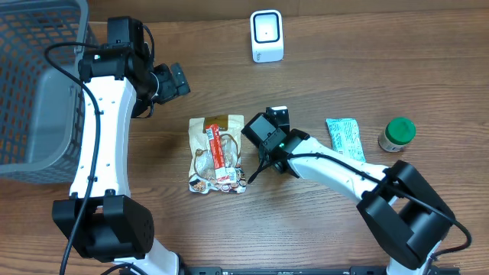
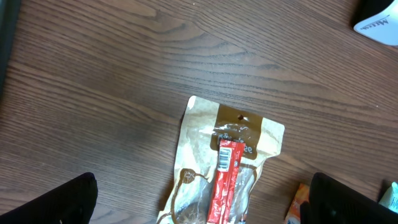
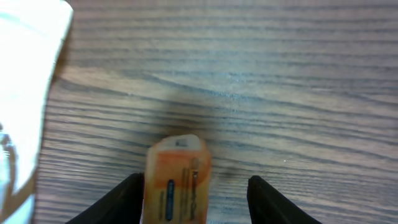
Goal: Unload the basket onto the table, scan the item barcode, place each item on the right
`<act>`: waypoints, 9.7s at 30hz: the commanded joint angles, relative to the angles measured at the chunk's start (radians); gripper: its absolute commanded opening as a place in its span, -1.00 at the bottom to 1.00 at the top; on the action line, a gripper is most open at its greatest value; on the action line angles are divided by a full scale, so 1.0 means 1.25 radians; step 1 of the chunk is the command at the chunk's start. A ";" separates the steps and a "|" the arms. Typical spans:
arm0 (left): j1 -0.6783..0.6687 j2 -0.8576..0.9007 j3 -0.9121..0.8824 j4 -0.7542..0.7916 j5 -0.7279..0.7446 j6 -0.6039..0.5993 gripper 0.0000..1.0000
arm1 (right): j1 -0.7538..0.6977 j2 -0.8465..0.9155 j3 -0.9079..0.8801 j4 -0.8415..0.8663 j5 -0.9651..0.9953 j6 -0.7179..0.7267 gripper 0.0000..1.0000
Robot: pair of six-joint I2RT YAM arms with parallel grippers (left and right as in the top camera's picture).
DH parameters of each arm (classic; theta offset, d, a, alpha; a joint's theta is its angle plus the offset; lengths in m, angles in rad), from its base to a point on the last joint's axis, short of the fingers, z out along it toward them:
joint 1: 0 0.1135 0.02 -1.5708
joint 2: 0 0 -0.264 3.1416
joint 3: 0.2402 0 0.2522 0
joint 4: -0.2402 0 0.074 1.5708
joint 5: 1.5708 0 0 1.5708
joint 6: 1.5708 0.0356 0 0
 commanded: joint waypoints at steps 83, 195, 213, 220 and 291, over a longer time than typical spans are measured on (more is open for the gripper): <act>-0.005 -0.017 0.010 0.000 -0.002 0.010 0.99 | -0.012 -0.042 0.024 -0.148 0.108 -0.008 -0.56; -0.005 -0.016 0.010 0.000 -0.002 0.009 1.00 | -0.189 -0.042 -0.084 -0.013 -0.362 -0.107 -0.64; -0.005 -0.016 0.010 0.000 -0.002 0.009 1.00 | -0.217 -0.086 0.091 -0.087 -0.350 -0.182 -0.93; -0.005 -0.016 0.010 0.000 -0.002 0.009 1.00 | -0.215 -0.143 0.162 -0.106 -0.212 -0.245 -0.93; -0.005 -0.017 0.010 0.000 -0.002 0.009 0.99 | -0.232 0.466 0.688 0.486 0.109 -1.353 -0.93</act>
